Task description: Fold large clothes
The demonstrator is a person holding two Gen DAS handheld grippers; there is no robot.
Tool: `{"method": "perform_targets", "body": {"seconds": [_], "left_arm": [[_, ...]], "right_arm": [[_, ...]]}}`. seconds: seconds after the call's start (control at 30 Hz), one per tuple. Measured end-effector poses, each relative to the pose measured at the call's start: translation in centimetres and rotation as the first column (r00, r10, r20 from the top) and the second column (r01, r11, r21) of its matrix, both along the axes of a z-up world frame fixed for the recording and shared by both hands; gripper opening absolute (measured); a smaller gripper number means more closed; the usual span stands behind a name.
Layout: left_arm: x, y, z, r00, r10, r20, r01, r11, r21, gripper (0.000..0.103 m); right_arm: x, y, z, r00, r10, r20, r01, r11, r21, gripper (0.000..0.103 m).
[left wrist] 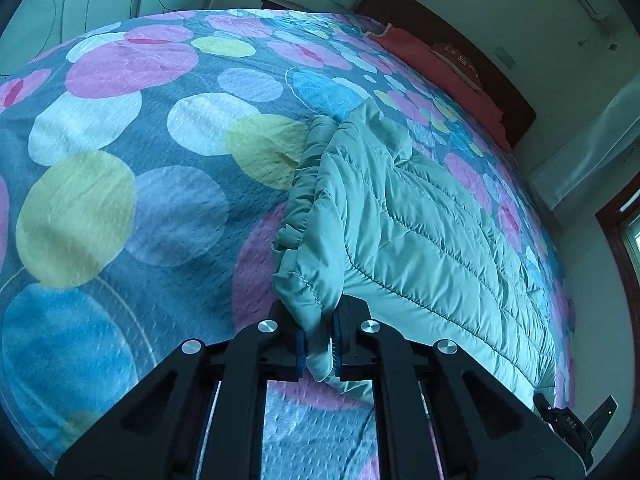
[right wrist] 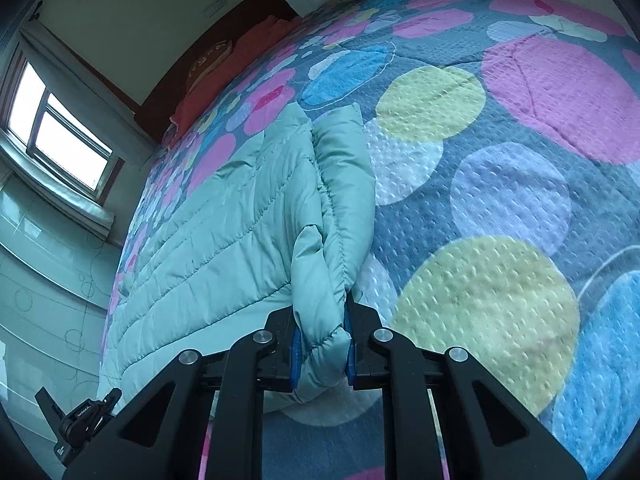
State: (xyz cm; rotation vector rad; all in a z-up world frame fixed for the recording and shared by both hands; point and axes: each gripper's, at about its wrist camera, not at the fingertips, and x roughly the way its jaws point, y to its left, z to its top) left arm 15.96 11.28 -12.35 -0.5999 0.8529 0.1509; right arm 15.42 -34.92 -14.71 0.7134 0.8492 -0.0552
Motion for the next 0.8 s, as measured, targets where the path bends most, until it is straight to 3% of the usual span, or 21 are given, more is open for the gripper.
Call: {"method": "perform_targets", "body": {"seconds": [0.47, 0.7, 0.8], "left_arm": [[-9.7, 1.6, -0.2, 1.000, -0.021, -0.021, 0.021, 1.000, -0.014, 0.009], [-12.2, 1.8, -1.0, 0.999, -0.036, -0.040, 0.036, 0.999, -0.003, 0.009], [-12.3, 1.7, -1.1, 0.998, -0.044, -0.044, 0.044, 0.999, 0.009, 0.010]], "right_arm": [[-9.0, 0.3, -0.3, 0.998, 0.054, -0.032, -0.053, 0.998, 0.030, 0.016], [-11.7, 1.1, -1.0, 0.995, 0.079, -0.057, -0.078, 0.997, 0.009, 0.016], [-11.7, 1.4, -0.8, 0.994, 0.092, -0.058, -0.094, 0.995, -0.024, 0.021]]}}
